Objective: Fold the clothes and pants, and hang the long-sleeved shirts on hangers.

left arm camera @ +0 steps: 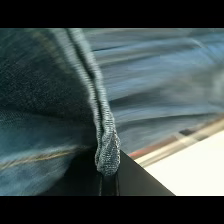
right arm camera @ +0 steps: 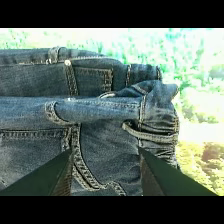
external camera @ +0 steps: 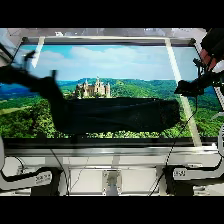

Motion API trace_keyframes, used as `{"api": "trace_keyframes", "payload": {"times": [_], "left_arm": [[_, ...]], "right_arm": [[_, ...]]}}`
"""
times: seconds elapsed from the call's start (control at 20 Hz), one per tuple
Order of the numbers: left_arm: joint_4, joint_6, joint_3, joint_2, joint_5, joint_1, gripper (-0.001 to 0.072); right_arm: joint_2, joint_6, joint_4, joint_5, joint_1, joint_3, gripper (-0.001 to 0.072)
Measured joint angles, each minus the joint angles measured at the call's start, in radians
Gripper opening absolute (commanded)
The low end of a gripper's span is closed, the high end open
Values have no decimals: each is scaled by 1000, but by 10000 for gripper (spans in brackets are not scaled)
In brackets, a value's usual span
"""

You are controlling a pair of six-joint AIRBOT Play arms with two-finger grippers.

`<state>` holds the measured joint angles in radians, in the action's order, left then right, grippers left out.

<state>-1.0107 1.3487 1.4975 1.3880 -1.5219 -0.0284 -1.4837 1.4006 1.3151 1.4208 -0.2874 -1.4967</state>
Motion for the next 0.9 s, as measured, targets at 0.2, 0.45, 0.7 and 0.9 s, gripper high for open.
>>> {"api": "trace_keyframes", "payload": {"times": [0.2,0.45,0.7,0.9], "left_arm": [[49,59,1,110,140,273,29],[216,68,0,264,187,425,141],[300,35,1,307,105,426,504],[313,27,1,302,62,372,501]], "right_arm": [[0,-6,1,-18,0,0,446],[0,-15,2,-24,0,0,445],[0,-29,3,-25,0,0,445],[0,-32,3,-14,0,0,446]]}}
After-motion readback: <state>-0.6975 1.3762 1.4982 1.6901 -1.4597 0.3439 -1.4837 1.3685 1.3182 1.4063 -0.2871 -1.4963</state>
